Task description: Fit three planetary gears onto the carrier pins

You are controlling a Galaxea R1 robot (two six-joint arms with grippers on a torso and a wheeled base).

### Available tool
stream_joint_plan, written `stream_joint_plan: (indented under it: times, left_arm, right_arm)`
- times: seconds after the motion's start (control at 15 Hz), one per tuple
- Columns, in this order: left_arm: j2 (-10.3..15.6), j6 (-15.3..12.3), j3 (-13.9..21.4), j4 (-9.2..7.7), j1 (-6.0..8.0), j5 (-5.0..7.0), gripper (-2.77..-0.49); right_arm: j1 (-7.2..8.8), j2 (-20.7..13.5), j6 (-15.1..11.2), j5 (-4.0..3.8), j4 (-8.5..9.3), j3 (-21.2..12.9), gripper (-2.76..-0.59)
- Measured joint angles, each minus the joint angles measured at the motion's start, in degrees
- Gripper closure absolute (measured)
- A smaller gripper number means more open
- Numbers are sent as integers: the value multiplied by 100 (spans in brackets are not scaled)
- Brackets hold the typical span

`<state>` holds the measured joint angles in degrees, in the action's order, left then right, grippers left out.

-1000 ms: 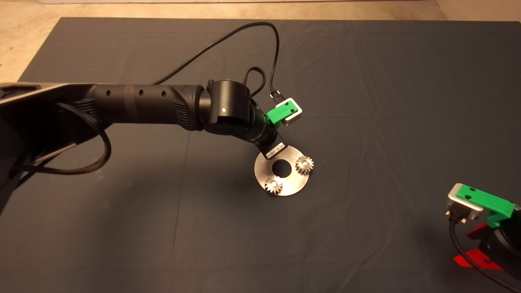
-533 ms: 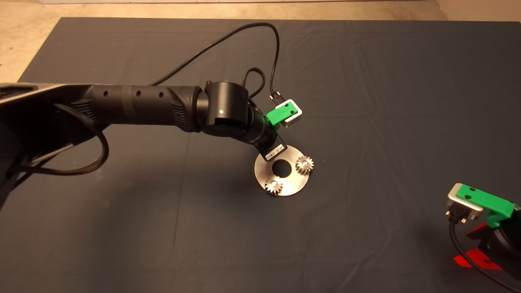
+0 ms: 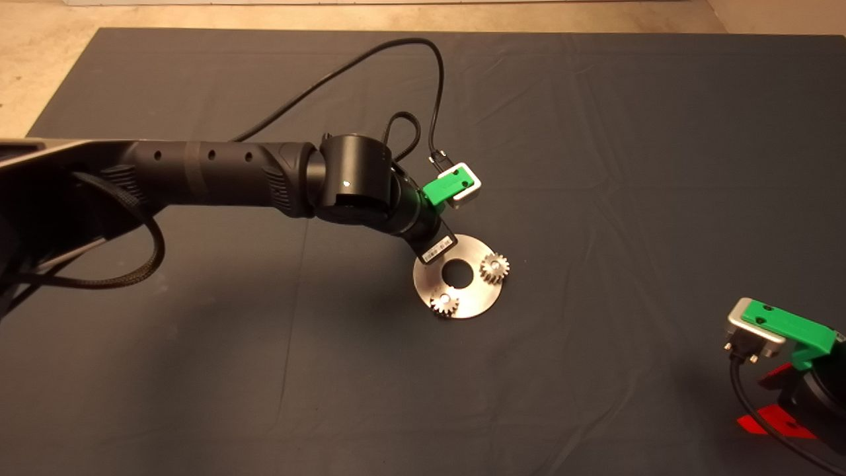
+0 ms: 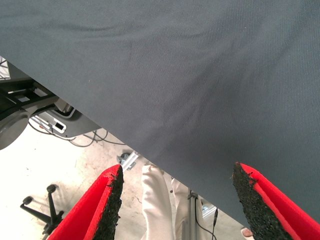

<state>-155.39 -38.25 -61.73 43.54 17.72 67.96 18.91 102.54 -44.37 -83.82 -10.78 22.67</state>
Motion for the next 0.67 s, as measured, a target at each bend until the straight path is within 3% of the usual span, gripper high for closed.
stream_joint_plan:
  times: [0.13, 0.67]
  left_arm:
    - [-7, 1, 11, 48, -71, -48, -64]
    - [-17, 5, -23, 64, -72, -140, -64]
  right_arm:
    - [0, 0, 1, 1, 0, 0, -161]
    - [0, 1, 0, 0, 1, 0, -161]
